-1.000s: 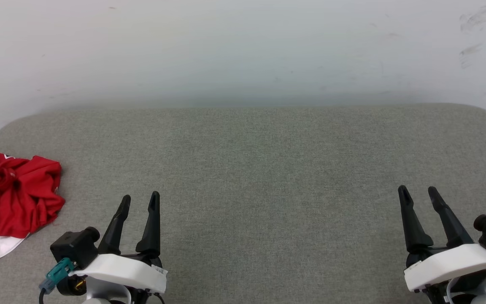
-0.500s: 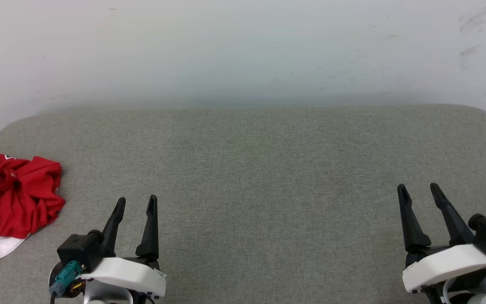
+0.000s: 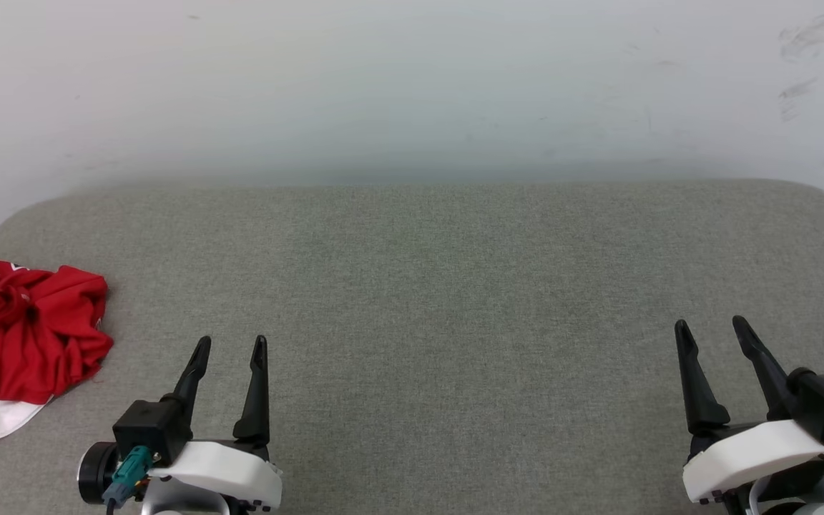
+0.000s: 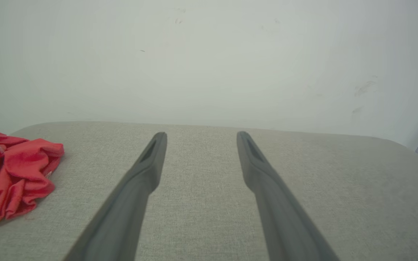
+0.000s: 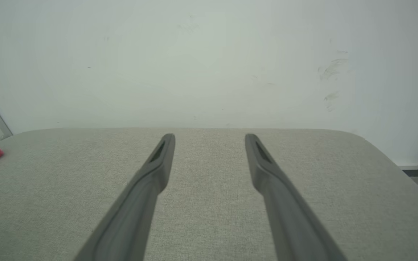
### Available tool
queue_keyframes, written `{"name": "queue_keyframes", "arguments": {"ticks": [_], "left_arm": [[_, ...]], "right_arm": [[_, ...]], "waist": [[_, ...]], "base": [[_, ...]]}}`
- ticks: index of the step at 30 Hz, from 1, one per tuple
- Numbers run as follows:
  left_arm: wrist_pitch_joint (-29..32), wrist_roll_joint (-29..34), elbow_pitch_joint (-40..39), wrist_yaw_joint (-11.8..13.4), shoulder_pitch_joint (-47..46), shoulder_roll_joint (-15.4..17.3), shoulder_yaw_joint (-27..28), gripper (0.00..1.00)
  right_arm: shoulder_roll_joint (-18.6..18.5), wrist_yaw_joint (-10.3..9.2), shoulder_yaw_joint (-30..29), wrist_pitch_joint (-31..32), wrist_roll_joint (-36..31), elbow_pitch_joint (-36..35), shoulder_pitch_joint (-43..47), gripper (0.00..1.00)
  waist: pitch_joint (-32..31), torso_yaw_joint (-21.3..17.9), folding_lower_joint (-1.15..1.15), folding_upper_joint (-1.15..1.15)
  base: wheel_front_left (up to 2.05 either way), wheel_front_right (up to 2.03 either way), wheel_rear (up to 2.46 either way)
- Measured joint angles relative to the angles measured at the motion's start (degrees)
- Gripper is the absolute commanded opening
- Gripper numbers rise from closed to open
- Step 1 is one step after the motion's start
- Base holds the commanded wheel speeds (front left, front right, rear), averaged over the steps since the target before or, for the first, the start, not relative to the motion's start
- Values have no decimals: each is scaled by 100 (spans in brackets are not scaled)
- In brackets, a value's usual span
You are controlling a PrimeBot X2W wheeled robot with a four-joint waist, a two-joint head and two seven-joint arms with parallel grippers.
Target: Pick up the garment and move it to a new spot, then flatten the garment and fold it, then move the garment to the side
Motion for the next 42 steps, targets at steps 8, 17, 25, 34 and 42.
{"name": "queue_keyframes", "arguments": {"ticks": [8, 17, 25, 34, 42], "left_arm": [[-75, 288, 70, 0, 0, -5, 19, 100], [-89, 277, 172, 19, -21, -18, 57, 100], [-89, 323, 207, 71, -50, -18, 112, 100], [-90, 372, 199, 108, -123, -14, 218, 100], [-96, 377, 163, 136, -141, -10, 314, 100]], "right_arm": [[1, 0, -16, -45, -196, 7, 52, 100], [1, 1, -45, -69, -179, -3, 78, 100], [1, 1, 12, -73, -286, -52, 131, 100], [3, 1, 222, -48, -352, -77, 80, 100], [4, 1, 352, -23, -415, -168, 45, 100]], "waist": [[-34, 2, 0, 0], [-35, 182, 0, 0], [1, 593, 0, 0], [36, 1273, 0, 0], [79, 1933, 0, 0]], "base": [[0, 0, 0], [0, 0, 0], [0, 0, 0], [0, 0, 0], [0, 0, 0]]}}
